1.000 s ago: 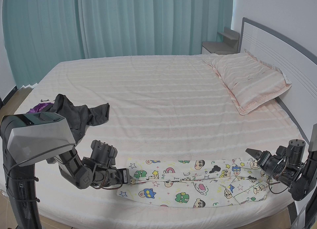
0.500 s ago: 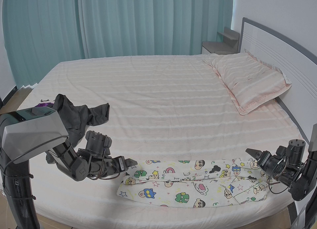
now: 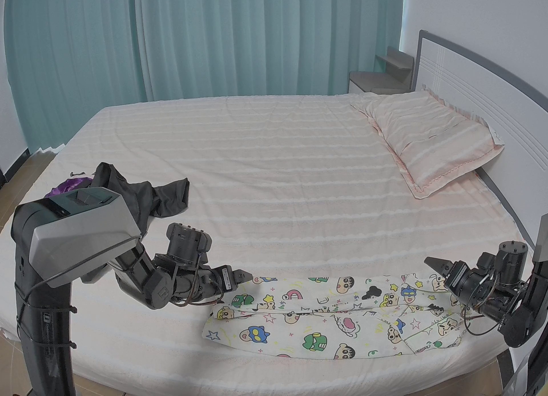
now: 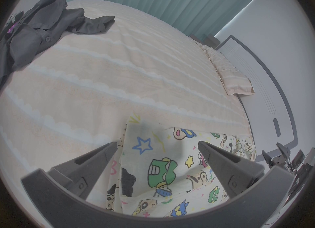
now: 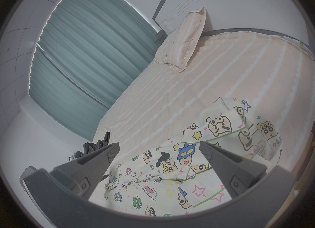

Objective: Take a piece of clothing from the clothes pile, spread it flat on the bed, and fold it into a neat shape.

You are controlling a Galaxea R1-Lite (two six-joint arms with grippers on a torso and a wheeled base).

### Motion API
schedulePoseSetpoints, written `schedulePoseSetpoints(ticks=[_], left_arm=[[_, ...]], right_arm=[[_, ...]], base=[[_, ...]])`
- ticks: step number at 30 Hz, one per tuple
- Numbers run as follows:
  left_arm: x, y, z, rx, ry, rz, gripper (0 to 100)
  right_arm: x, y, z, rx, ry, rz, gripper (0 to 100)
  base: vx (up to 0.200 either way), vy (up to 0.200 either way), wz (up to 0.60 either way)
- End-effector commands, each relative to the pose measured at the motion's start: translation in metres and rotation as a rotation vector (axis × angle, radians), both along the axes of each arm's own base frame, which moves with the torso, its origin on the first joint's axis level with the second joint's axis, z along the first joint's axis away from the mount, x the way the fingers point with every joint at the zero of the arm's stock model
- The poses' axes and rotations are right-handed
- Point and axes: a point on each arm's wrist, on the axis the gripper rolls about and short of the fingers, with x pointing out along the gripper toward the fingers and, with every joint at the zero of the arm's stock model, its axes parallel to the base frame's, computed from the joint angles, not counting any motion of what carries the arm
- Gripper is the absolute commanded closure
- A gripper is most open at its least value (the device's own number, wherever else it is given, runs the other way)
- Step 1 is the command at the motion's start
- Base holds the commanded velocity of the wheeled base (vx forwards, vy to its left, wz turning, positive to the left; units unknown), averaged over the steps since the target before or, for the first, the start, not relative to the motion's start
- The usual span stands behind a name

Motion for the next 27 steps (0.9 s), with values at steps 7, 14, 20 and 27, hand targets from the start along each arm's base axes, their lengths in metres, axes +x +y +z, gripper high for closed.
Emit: schedulePoseSetpoints(ticks=[7,14,20,27], left_arm=[[0.0,-0.002,-0.012,0.015,0.023,-0.009,0],[0.001,-0.003,-0.017,0.032,0.022,-0.026,100],[0.006,0.0,-0.017,0.038,0.012,-0.007,100],[0.009,-0.001,-0.014,0.029,-0.007,-0.004,100]], right_arm=[[-0.003,0.0,-0.001,0.0,0.007,0.001,0],[-0.003,-0.001,-0.001,0.0,0.007,-0.001,0],[-0.003,-0.001,-0.002,-0.001,0.011,-0.001,0],[-0.003,-0.001,-0.002,-0.001,0.013,-0.001,0]], base=[[0.0,0.0,0.0],[0.0,0.0,0.0],[0.0,0.0,0.0],[0.0,0.0,0.0]])
